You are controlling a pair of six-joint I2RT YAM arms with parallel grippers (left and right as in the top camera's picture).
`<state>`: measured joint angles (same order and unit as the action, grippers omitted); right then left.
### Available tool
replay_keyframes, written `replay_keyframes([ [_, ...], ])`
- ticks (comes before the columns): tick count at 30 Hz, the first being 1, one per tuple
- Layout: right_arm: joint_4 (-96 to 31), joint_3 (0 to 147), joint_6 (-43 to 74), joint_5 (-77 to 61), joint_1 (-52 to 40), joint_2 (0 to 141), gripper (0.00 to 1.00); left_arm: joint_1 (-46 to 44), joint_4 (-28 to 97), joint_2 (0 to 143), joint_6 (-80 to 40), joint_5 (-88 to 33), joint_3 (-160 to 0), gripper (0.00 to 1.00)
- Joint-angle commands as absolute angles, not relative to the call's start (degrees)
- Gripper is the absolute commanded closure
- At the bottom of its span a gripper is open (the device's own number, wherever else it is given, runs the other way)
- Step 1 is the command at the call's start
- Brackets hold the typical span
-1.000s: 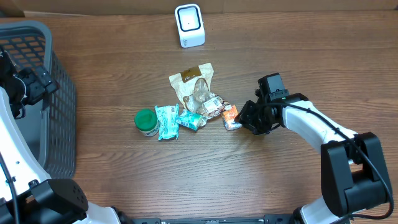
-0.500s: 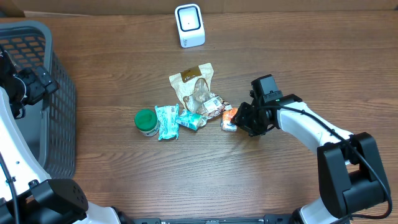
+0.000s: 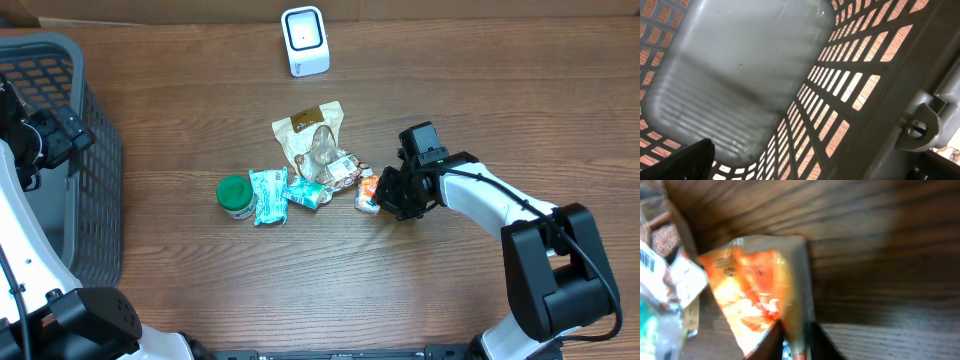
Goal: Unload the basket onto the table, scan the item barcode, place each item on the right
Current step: 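Close the right gripper on the orange packet and lift it, then carry the orange packet up to the white scanner and hold it there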
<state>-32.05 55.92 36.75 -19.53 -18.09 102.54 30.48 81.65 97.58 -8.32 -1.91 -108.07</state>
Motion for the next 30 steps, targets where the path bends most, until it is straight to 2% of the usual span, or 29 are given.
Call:
replay_keyframes([
  [1, -32.40, 55.44, 37.34, -18.06, -18.26, 103.04, 0.96, 30.83, 81.62, 98.26, -7.05, -1.34, -107.83, 0.00],
  [5, -32.64, 55.81, 36.56, -21.17, -18.04, 102.59, 0.96, 30.83, 81.62, 98.26, -7.05, -1.34, -107.83, 0.00],
  [8, -33.01, 56.95, 30.98, -27.53, -16.95, 100.62, 0.96, 30.83, 81.62, 98.26, -7.05, -1.34, -107.83, 0.00],
  [15, -31.48, 57.89, 22.04, -51.44, -11.44, 89.56, 0.96, 30.83, 81.62, 98.26, -7.05, -1.34, -107.83, 0.00],
  [21, -28.34, 57.89, 22.00, -67.29, -7.64, 83.11, 0.96, 30.83, 81.62, 98.26, -7.05, -1.34, -107.83, 0.00],
  [27, -21.21, 57.89, 22.85, -84.18, -7.01, 82.56, 0.96, 30.83, 81.62, 98.26, -7.05, -1.34, -107.83, 0.00],
  [30, -15.51, 57.89, 28.08, -88.95, -7.01, 82.56, 0.96, 30.83, 81.62, 98.26, -7.05, -1.34, -107.83, 0.00],
])
